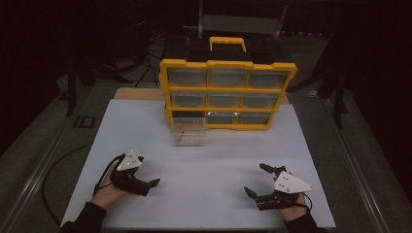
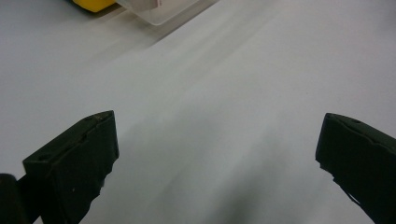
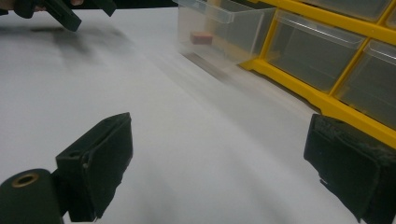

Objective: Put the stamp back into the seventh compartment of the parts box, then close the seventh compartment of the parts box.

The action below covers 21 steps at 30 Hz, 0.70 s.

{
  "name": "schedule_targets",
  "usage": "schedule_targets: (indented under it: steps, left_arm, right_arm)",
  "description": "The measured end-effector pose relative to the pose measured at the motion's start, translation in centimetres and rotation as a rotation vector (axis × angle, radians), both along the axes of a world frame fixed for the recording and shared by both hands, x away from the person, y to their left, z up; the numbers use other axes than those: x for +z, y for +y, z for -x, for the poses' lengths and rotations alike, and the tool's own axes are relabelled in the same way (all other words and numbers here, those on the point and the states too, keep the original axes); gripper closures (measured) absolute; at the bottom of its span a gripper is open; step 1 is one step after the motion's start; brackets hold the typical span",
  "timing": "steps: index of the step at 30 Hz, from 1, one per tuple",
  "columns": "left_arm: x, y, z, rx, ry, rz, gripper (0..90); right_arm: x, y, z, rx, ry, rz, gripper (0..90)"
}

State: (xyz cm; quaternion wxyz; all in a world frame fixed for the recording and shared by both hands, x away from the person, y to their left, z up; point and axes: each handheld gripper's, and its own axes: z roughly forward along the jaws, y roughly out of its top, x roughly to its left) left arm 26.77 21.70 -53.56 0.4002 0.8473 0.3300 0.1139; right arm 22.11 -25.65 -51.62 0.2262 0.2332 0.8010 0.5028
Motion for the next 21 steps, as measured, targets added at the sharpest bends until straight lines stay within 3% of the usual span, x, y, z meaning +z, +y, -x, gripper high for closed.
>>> schedule_targets:
  steps: [21]
  left_arm:
    - [-0.17,-0.2,0.0,-0.04,-0.014,0.005,0.0]
  right_arm:
    - [-0.08,0.08,-0.09,-0.001,0.009,0.003,8.3]
